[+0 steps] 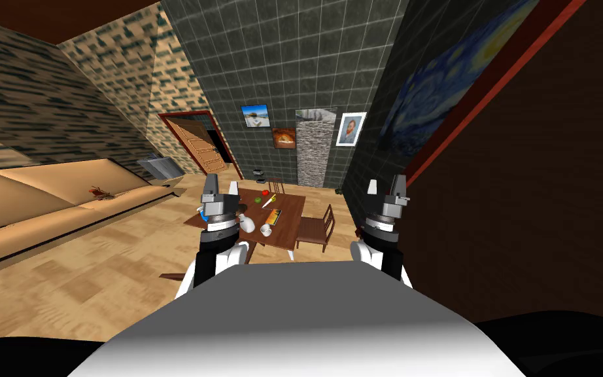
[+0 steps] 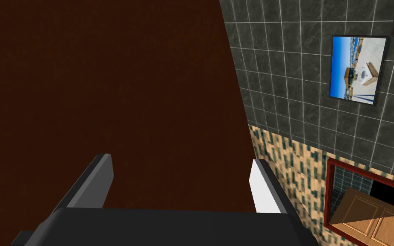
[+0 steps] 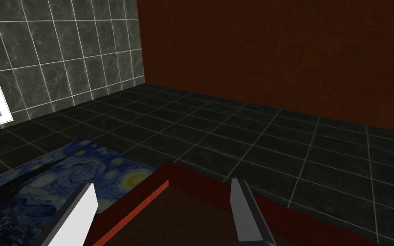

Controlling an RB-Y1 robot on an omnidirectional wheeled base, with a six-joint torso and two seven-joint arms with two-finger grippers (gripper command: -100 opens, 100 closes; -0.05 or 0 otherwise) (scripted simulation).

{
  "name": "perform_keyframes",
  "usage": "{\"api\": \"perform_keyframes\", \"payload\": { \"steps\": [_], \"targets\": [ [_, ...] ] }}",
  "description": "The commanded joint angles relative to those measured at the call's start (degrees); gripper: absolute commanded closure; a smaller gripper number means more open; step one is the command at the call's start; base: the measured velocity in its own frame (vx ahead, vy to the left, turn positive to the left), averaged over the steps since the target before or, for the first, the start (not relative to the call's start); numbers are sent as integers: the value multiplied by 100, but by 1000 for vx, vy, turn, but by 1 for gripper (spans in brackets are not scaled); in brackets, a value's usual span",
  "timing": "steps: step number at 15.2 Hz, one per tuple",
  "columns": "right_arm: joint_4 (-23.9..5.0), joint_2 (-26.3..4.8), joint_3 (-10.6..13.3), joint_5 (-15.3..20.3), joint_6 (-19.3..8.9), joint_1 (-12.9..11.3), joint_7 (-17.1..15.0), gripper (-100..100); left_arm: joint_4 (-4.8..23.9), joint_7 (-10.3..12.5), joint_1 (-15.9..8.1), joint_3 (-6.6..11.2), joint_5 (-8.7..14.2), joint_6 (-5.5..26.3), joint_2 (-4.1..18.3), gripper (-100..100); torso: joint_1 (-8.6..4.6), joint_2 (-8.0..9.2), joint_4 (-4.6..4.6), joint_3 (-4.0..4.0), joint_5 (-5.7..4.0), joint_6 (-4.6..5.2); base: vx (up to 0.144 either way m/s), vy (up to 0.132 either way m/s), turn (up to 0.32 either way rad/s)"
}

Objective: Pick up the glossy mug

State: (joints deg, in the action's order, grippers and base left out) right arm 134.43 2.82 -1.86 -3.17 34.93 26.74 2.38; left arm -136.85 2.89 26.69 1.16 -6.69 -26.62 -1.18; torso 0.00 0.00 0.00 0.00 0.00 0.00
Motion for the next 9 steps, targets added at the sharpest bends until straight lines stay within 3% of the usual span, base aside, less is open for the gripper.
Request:
{"api": "perform_keyframes", "payload": {
  "steps": [1,2,3,5,6,8,9],
  "targets": [
    [0,0,0,0,0,0,0,0,66,-18,-25,23,18,67,209,-100,0,0,0,0,0,0,-39,11,-29],
    [0,0,0,0,0,-1,0,0,133,-36,-50,46,37,135,361,-100,4,9,1,4,1,1,-100,28,-75],
    [0,0,0,0,0,-1,0,0,133,-36,-50,46,37,135,361,-100,10,25,4,13,2,2,-110,52,-63],
    [0,0,0,0,0,-2,0,0,331,-89,-123,112,93,336,666,-100,26,40,8,22,6,1,-104,62,-104],
    [-1,0,0,0,0,-2,0,0,331,-89,-123,112,93,336,668,-100,28,43,9,24,6,2,-87,43,-109],
    [-1,0,0,0,0,-2,0,0,609,-164,-227,203,172,609,948,-100,24,36,8,21,5,2,-72,45,-159],
    [-1,0,0,0,0,-2,0,0,609,-164,-227,203,172,616,948,-100,25,34,8,20,6,4,-62,54,-142]
  ]
}}
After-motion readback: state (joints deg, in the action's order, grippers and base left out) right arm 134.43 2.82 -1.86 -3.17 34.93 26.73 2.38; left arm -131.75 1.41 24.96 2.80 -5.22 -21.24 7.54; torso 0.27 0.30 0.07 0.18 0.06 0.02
